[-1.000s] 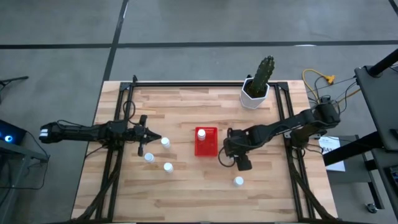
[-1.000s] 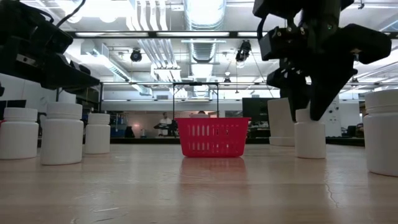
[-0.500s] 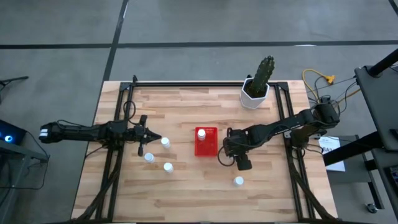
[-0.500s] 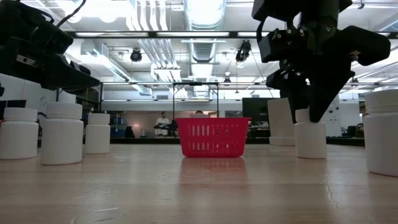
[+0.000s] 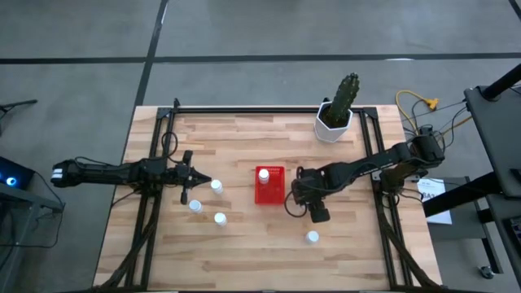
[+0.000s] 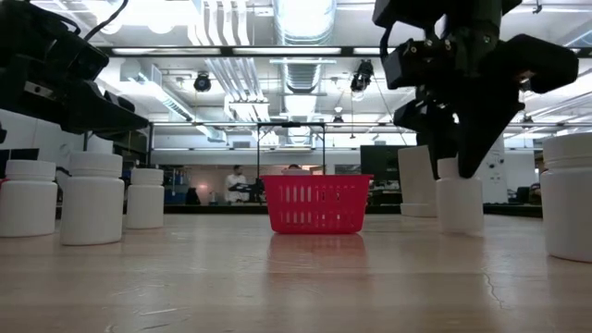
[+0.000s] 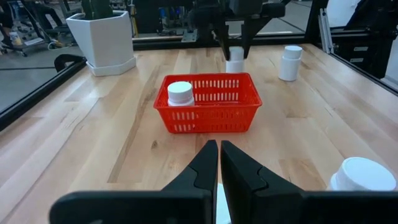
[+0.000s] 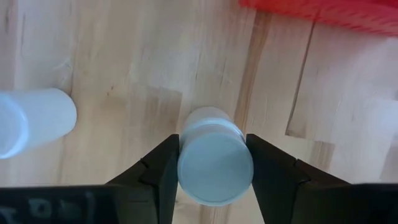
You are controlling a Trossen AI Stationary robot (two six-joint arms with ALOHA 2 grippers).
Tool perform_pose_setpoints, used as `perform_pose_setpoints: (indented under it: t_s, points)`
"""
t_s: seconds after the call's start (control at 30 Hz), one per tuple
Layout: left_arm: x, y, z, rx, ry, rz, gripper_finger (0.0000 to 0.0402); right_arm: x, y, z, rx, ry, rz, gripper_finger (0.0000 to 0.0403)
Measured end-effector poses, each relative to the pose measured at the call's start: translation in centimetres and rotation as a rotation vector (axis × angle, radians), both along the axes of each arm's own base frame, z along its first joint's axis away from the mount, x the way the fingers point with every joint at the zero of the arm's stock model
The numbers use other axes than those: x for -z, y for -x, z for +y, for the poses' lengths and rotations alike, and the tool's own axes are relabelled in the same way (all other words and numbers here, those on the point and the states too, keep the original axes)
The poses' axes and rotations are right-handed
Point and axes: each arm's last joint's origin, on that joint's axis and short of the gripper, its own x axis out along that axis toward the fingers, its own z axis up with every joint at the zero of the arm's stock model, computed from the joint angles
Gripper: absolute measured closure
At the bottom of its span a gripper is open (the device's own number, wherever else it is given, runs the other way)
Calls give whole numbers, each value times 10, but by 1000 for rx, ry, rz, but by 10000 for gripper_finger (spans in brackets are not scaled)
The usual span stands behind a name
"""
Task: Pick and place pill bottles into a basket
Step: Put the white pill bottle into the red bin
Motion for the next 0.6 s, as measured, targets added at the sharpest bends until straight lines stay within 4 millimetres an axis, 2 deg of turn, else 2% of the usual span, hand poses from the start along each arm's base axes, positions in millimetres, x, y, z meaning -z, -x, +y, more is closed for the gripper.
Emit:
perform_pose_setpoints:
  t_s: [0.6]
  points:
    - [0,0,0,-4,-1,0,400,-55,-20,-13,-14,13,-68,251]
